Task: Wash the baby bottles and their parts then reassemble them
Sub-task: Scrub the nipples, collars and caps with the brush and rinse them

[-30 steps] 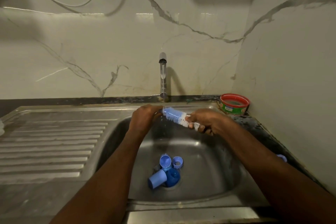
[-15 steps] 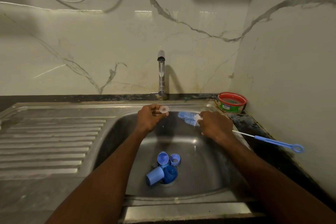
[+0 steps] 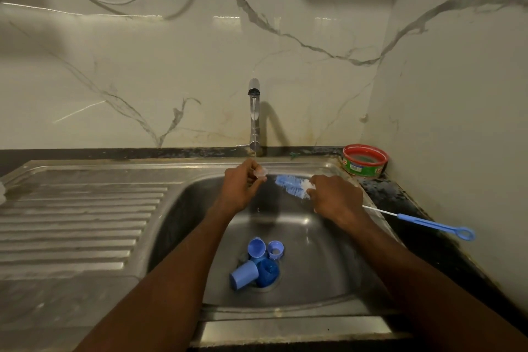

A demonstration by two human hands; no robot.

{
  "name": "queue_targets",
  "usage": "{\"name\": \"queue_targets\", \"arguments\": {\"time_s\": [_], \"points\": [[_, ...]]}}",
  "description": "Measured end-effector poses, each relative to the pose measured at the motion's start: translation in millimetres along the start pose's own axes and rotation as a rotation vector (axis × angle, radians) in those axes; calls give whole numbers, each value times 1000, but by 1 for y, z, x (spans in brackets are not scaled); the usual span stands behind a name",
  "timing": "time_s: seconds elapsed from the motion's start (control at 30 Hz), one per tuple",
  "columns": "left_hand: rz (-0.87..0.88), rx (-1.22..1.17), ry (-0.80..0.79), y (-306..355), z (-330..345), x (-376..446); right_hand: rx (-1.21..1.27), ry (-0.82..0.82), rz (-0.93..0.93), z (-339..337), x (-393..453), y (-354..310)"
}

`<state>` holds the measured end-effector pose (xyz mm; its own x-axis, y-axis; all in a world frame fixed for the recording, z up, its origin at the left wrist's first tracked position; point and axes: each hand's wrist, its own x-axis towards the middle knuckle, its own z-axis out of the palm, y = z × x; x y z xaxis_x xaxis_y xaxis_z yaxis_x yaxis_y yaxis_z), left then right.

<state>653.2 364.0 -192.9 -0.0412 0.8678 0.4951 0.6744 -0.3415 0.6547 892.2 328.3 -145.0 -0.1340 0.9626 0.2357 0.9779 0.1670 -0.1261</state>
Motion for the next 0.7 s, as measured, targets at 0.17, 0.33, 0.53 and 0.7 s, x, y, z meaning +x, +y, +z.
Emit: {"name": "queue_targets", "arguments": {"time_s": [0.17,0.33,0.53,0.7], "points": [[-624,-830,55,16,16,4,29,26,6,-4,-2,-6],[-875,-1025,48,16,16,9,193,122,-65,-9,-6,-22],[-732,-1056,54,20,20,8,-13,96,-131,-5,-10,-54],[-671,-1056,38,20,11,1,61,134,-7,-8,7,-58]]}}
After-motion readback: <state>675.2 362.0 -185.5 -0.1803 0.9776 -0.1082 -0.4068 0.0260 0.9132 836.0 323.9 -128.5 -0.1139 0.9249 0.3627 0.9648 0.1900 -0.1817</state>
